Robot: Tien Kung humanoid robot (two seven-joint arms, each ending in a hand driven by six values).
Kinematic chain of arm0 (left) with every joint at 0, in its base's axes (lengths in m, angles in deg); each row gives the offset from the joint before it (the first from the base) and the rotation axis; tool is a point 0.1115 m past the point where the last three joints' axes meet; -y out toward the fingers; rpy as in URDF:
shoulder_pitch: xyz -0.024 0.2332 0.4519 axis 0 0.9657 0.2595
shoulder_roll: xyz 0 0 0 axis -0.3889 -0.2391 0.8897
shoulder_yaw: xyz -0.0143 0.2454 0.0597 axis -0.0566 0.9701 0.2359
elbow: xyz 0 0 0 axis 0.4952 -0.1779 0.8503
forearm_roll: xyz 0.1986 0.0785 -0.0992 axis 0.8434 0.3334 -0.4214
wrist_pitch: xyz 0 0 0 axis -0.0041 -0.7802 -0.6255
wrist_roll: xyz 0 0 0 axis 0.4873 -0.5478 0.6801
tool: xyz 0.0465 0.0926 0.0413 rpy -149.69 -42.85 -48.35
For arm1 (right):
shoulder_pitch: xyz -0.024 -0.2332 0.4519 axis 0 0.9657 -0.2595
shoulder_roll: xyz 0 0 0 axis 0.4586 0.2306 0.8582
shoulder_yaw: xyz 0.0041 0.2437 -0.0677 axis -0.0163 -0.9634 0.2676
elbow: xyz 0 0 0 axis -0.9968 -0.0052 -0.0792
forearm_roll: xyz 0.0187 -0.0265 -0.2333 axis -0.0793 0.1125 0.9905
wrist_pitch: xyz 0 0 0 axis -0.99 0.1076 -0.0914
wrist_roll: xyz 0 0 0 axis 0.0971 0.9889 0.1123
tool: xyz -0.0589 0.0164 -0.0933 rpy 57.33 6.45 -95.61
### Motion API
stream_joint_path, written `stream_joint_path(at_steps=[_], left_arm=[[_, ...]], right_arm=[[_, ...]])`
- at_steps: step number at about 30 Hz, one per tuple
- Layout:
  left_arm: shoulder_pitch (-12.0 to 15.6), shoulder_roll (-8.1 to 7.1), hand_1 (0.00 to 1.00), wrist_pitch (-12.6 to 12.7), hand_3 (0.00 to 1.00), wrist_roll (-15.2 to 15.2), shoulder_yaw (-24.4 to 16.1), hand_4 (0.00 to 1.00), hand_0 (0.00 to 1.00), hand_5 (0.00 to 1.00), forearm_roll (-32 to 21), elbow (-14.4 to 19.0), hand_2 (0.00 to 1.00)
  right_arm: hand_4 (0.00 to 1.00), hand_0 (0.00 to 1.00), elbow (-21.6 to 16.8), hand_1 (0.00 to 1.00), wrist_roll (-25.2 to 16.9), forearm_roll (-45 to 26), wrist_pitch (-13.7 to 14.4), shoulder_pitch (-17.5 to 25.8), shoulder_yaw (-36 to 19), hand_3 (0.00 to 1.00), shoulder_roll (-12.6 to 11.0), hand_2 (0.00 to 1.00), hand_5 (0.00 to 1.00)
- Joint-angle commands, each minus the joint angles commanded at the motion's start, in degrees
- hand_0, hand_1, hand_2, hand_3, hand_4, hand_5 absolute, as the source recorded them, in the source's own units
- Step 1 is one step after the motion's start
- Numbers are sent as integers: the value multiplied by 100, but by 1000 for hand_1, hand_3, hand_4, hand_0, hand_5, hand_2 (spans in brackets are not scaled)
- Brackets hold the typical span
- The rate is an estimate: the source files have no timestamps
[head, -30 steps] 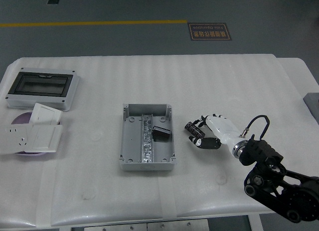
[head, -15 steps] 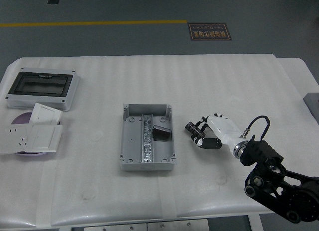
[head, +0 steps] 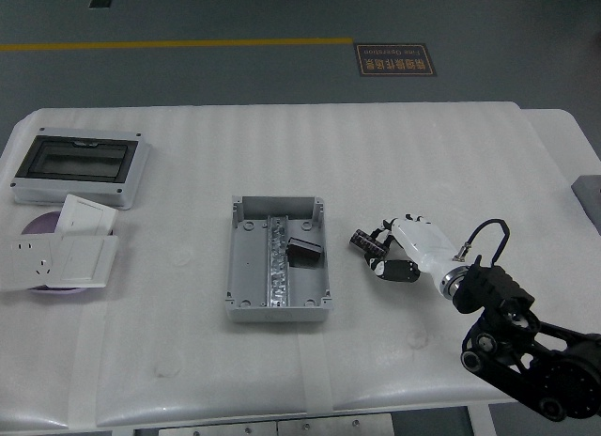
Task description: Pick up the battery,place it into the box
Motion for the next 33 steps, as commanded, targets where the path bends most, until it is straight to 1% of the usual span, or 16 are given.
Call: stream_joint_path(at_steps=[4, 5, 8, 12, 16, 21, 26, 30, 33], left_arm=[[-4, 3, 548, 19, 594, -38, 4, 480, 642, 2, -7, -1, 550], [-3, 4, 548, 24, 595, -48, 0, 478, 640, 2, -4, -1, 550], [-2, 6, 548, 33, 595, -69, -9, 478, 640, 2, 3, -2, 550], [1, 7, 547, 38, 594, -85, -26, 476, 640, 2, 14, -4, 549], [11, 9, 547, 30, 594, -84, -53, 476, 640, 2, 47, -2, 549], [26, 16, 546, 25, 596, -84, -80, 474, 640, 2, 80, -1, 549], [36, 21, 546, 18, 596, -75, -107, 472, 639, 2, 102, 0, 549], [42, 18, 545, 12, 599, -65, -136, 468, 639, 2, 130, 0, 549], [45, 17, 545, 23, 599, -52, -164, 468, 639, 2, 136, 1, 549]], right_arm=[[497, 948, -17, 649, -25, 23, 38, 7, -58, 660, -6, 418, 245], [496, 945, -20, 639, -35, 25, 51, 8, -79, 659, -7, 390, 262], [496, 945, -33, 639, -77, -13, 97, 17, -169, 659, -10, 390, 262], [483, 936, -89, 633, -156, -120, 169, 24, -363, 658, -4, 379, 257], [483, 936, -237, 633, -273, -275, 289, -3, -608, 658, 41, 379, 257], [476, 929, -462, 628, -361, -297, 417, -71, -780, 656, 166, 378, 247], [478, 926, -815, 627, -421, -432, 488, -181, -642, 652, 228, 376, 252], [479, 921, -1157, 621, -604, -890, 536, -327, -385, 651, 294, 375, 254], [479, 921, -1202, 621, -778, -1214, 514, -415, -232, 651, 373, 375, 254]])
